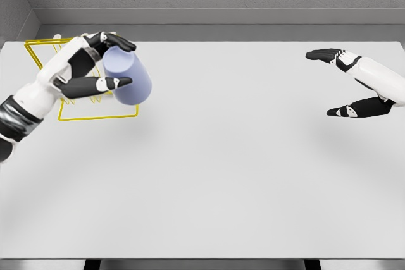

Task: Place the cup on the cup holder with both arms

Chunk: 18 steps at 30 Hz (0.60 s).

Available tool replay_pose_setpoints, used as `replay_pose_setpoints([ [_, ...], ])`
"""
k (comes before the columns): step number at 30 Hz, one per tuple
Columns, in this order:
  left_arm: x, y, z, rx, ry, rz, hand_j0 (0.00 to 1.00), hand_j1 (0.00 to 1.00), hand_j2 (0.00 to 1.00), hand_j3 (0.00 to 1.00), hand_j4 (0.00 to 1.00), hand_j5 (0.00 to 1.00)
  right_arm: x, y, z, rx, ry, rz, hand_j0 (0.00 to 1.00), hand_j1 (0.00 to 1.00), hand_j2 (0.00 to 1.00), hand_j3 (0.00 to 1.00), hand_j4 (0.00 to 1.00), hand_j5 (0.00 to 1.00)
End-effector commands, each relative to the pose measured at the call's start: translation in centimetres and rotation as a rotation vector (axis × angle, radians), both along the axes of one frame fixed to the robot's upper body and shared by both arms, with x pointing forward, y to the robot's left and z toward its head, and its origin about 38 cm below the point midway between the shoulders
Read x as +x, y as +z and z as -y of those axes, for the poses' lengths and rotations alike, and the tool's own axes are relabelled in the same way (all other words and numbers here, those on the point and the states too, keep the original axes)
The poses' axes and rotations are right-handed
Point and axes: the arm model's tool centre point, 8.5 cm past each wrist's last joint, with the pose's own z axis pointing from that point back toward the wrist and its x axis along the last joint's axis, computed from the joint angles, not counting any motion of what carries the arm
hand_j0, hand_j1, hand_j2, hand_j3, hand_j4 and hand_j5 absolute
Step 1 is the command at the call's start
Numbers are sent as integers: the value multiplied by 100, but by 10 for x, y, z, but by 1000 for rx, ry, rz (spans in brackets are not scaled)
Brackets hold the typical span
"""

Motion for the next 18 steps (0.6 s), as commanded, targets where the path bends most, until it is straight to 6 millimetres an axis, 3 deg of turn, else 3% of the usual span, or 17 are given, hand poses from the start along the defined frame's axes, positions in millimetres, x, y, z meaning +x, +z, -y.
replay_pose_setpoints([
  [1, 2, 0, -4, -1, 14, -3, 51, 51, 51, 51, 51, 51, 0, 1, 1, 8, -2, -2, 100, 100, 100, 100, 100, 100],
  [18, 19, 0, -26, 11, 86, -7, 51, 51, 51, 51, 51, 51, 0, 0, 0, 11, 0, -1, 100, 100, 100, 100, 100, 100],
])
